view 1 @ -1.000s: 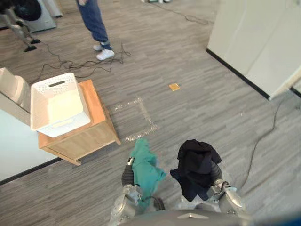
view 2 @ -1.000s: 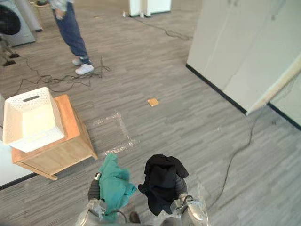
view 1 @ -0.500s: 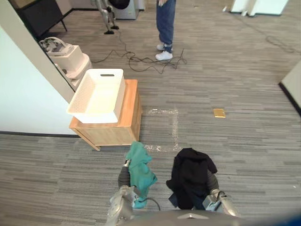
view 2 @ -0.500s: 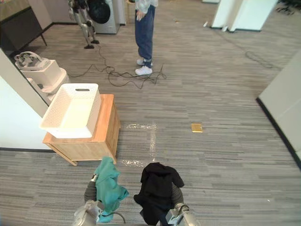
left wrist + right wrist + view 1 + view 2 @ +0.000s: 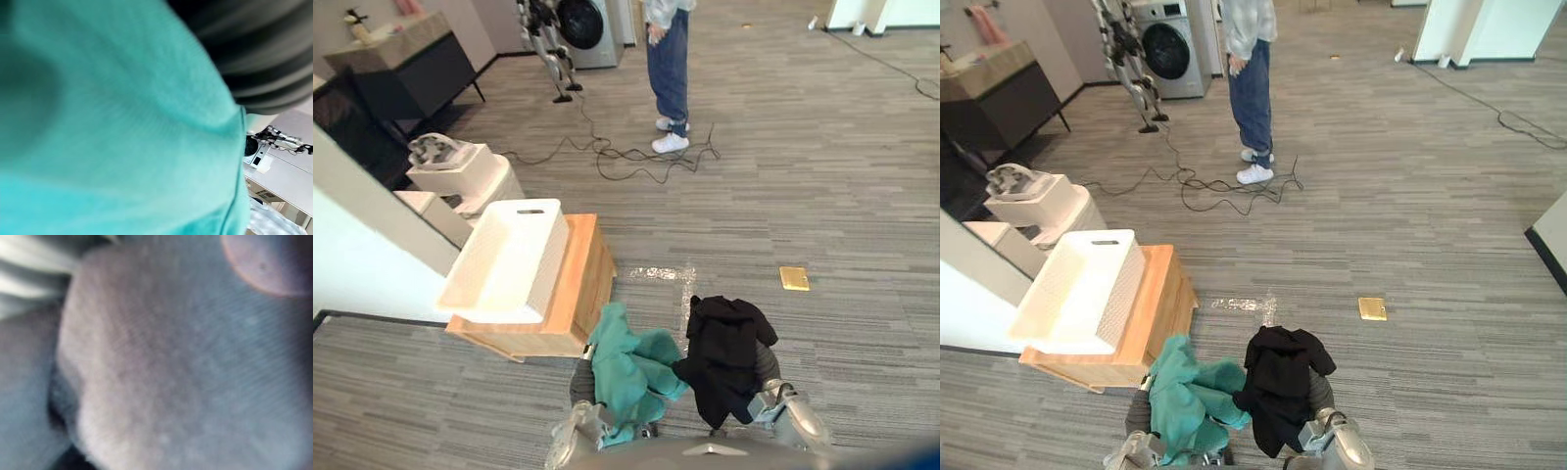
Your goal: Tidy the bed and pick cloth on bed and put in laundry
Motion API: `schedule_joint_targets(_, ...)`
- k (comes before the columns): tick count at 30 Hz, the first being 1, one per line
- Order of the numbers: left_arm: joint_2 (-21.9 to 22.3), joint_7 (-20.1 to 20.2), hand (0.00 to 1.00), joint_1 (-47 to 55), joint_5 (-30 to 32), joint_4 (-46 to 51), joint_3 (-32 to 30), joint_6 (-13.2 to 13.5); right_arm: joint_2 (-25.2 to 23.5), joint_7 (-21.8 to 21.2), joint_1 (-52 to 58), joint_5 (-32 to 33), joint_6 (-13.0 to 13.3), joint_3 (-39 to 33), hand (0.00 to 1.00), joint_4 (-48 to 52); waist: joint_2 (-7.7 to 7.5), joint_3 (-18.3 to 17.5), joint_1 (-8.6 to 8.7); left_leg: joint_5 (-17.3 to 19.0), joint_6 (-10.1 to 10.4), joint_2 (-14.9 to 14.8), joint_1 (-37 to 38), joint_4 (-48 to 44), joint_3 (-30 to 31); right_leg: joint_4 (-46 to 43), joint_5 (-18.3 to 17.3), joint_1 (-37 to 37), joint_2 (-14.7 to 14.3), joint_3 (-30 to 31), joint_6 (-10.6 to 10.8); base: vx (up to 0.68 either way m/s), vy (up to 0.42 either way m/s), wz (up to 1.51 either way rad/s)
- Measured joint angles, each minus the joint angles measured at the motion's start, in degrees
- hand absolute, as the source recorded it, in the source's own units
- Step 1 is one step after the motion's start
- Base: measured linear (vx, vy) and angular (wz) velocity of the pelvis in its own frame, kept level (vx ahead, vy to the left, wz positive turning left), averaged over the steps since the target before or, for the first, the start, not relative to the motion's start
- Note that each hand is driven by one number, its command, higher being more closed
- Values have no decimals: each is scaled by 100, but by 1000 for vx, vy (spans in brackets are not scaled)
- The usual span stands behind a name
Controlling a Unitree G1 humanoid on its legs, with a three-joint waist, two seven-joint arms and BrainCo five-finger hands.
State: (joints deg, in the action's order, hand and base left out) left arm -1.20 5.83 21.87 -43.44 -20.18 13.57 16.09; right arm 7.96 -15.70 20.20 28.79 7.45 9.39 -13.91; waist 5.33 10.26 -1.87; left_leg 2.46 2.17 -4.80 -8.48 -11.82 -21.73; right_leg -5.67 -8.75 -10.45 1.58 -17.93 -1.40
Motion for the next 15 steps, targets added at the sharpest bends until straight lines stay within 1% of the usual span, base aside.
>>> schedule_joint_targets(1,2,-35,100,-41,-35,26,-2,-21,-31,-26,210,-25,-25,7,100,186,-145,-73,43,-299,-347,160,162,326,-405,34,-104,-158,150,-179,177,354,99,76)
schedule_joint_targets(2,5,-101,100,-95,-42,69,-3,-20,-47,-83,269,-54,-25,14,100,257,-257,-131,127,-306,-418,290,149,357,-694,42,-167,-220,282,-337,329,484,173,107)
schedule_joint_targets(3,31,-126,100,-234,-42,88,-5,-19,-51,-130,265,-97,-25,3,100,342,-375,-129,145,-214,-604,372,63,178,-1173,49,-205,-305,423,-536,455,367,176,87)
schedule_joint_targets(4,49,-126,100,-270,-38,88,-14,-19,-51,-147,249,-99,-25,4,100,358,-412,-144,128,-133,-716,394,34,120,-1293,49,-208,-327,457,-575,541,319,182,73)
schedule_joint_targets(5,81,-128,100,-290,-36,88,-22,-14,-58,-158,238,-100,-26,8,100,376,-416,-158,71,58,-934,431,70,123,-1320,27,-175,-380,454,-620,649,424,194,52)
schedule_joint_targets(6,71,-148,100,-284,-33,88,-31,-13,-77,-169,156,-105,-37,20,100,377,-432,-182,-9,276,-1124,519,214,209,-1241,-235,-209,-377,489,-652,754,365,157,48)
schedule_joint_targets(7,69,-170,100,-284,-33,88,-34,-13,-88,-175,103,-115,-43,20,100,375,-444,-179,-44,349,-1167,550,275,230,-1222,-449,-243,-347,536,-651,811,392,134,46)
schedule_joint_targets(8,51,-211,100,-277,-32,87,-39,-12,-112,-178,-5,-157,-65,33,100,369,-516,-181,-74,398,-1211,642,421,278,-1172,-1270,-343,-138,761,-657,974,311,89,45)
schedule_joint_targets(9,36,-212,100,-266,-27,87,-55,-3,-130,-180,-86,-188,-71,55,100,371,-543,-173,-83,416,-1218,727,576,319,-1045,-2250,-294,150,972,-656,1084,469,114,83)
schedule_joint_targets(10,-7,-222,100,-259,35,99,-25,39,-150,-174,-171,-224,-67,106,100,372,-561,-172,-36,511,-1201,870,900,492,-711,-4020,193,701,1435,-552,1106,396,74,90)
schedule_joint_targets(11,-53,-232,100,-264,41,112,-12,55,-152,-162,-209,-241,-66,151,100,368,-571,-163,-4,603,-1191,917,1055,533,-549,-4760,231,942,1607,-493,987,396,35,118)
schedule_joint_targets(12,-165,-279,100,-284,41,116,-11,81,-173,-145,-250,-277,-66,204,100,349,-636,-119,72,682,-1170,1008,1314,544,-261,-5725,102,1232,1904,-482,763,433,-26,149)
schedule_joint_targets(13,-281,-389,100,-288,39,136,-16,115,-239,-133,-244,-315,-66,308,100,331,-637,-103,156,795,-1128,986,1607,545,198,-6286,-38,1600,2007,-348,570,351,-34,135)
schedule_joint_targets(14,-296,-395,100,-305,39,147,-16,117,-252,-131,-247,-315,-65,316,100,332,-638,-104,163,806,-1116,976,1637,544,255,-6289,-46,1654,1994,-316,564,302,-90,143)
schedule_joint_targets(15,-388,-460,100,-320,40,253,-7,149,-289,-105,-218,-315,-11,407,100,306,-653,-91,204,861,-1078,929,1735,545,584,-6125,-111,1918,1904,-162,627,224,-177,140)
